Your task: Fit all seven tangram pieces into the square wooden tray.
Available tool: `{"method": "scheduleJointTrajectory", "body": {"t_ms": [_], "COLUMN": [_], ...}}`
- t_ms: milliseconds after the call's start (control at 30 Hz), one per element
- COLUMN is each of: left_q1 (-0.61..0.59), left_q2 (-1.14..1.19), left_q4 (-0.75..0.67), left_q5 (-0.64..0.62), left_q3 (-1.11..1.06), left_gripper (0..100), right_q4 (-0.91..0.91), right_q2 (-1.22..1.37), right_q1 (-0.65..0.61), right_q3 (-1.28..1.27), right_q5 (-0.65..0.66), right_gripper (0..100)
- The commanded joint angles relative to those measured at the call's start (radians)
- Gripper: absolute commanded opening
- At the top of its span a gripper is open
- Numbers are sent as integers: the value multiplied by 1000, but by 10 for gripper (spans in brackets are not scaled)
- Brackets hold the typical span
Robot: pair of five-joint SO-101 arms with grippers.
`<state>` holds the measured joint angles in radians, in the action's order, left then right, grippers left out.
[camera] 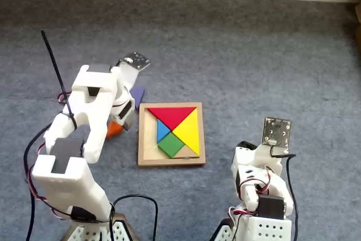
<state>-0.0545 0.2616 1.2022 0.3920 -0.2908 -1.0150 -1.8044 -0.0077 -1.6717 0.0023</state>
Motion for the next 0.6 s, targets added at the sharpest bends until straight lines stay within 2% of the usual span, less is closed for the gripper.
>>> {"method": "scheduleJointTrajectory", "body": {"t_ms": [0,567], "left_q1": [22,27], "left_q2": [-25,-21], "left_q4": [-12,-12], "left_q5": [-14,-64], "left_q3": [-16,-25], "left_gripper": [175,176], "right_q4": [21,21], "right_q2": [4,4], "right_q1": [10,10], "right_q3": [-110,-110], "right_q5": [-8,-8], "right_gripper": [5,5]}}
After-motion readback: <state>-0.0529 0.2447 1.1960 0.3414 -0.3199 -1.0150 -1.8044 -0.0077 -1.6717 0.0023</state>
